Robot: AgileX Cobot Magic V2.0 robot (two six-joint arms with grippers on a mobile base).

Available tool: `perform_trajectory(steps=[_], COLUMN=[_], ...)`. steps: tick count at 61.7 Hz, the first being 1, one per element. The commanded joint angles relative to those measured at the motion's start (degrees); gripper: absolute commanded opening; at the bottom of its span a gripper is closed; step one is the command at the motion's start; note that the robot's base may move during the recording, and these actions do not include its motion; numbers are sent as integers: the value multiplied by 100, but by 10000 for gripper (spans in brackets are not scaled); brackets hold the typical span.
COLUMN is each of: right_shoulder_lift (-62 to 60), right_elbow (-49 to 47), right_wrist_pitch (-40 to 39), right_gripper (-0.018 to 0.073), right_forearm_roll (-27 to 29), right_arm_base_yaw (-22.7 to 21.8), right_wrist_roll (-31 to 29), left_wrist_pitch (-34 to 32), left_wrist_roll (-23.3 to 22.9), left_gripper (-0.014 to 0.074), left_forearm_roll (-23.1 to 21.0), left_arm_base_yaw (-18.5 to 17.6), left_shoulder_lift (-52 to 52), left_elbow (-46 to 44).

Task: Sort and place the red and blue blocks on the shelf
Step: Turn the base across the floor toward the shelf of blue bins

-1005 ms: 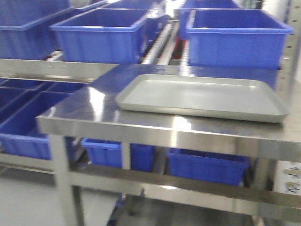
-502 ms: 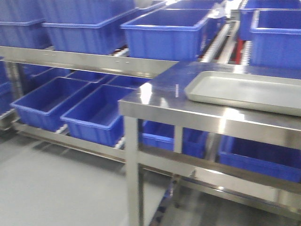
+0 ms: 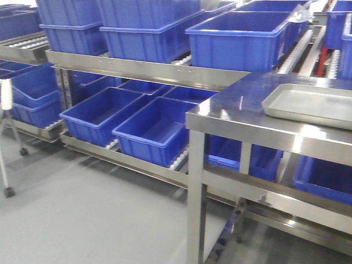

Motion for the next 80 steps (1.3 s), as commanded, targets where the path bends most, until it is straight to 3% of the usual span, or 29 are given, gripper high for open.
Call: perform_trajectory(steps=[1, 80], right_shoulder_lift=[-6, -6], right_elbow=[-163, -163], right_wrist_pitch=[-504, -504], right_gripper=[49, 49], right_forearm_roll=[-67, -67], right_arm_base_yaw=[-32, -32], right_wrist_roll=[-38, -38], left_wrist_pitch=[-399, -399], left_wrist_roll=[-26, -26], left_gripper=[125, 125], left_forearm_roll=[68, 68], left_arm_base_yaw=[-3, -3], left_shoulder_lift=[17, 17], left_elbow=[-167, -167])
